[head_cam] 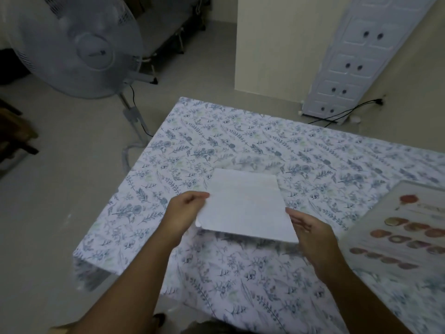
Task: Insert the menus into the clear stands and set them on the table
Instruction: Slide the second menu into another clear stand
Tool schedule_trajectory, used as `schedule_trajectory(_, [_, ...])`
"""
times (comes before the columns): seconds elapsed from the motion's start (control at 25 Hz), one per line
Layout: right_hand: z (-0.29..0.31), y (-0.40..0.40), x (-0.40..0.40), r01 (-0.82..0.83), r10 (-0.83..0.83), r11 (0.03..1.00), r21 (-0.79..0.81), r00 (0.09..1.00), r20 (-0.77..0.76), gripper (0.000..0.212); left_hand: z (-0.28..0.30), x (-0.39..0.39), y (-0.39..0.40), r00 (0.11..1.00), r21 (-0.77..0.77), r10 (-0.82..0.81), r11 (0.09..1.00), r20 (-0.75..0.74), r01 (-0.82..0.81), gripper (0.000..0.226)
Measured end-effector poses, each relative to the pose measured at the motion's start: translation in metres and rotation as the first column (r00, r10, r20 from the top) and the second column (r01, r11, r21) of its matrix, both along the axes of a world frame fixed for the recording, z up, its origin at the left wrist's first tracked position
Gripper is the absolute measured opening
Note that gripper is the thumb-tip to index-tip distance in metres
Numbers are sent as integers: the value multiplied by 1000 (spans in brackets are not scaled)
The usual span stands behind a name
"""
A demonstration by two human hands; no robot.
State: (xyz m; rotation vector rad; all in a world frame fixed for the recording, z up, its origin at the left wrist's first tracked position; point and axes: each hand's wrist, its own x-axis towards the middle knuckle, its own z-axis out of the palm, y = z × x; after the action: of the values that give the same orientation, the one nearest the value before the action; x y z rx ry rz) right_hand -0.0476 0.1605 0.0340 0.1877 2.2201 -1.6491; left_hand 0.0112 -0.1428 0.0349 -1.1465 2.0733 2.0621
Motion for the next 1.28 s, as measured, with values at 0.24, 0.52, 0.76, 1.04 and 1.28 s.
schedule_trajectory(0.24, [42,-22,-37,48,25,990,132,866,-499,13,57,-27,-17,920,-280,-225,951,-320,135,20])
schedule_trajectory(0.52, [43,-46,-44,37,3,996,80,894,-447,15,55,-48,-37,909,-445,-279,887,-309,120,20])
schedule_trajectory(0.76, [26,-58,-30,77,-28,994,78,865,-500,19,21,-42,-38,932,-345,-176,937,-317,60,23])
schedule_trajectory(1.04, [16,-62,-24,60,22,991,121,813,-582,11,11,-38,-28,932,-480,-148,877,-330,-31,24])
schedule_trajectory(1.28, [25,-53,-22,-10,160,962,274,832,-531,14,23,-24,-15,941,-562,-151,825,-304,-50,26])
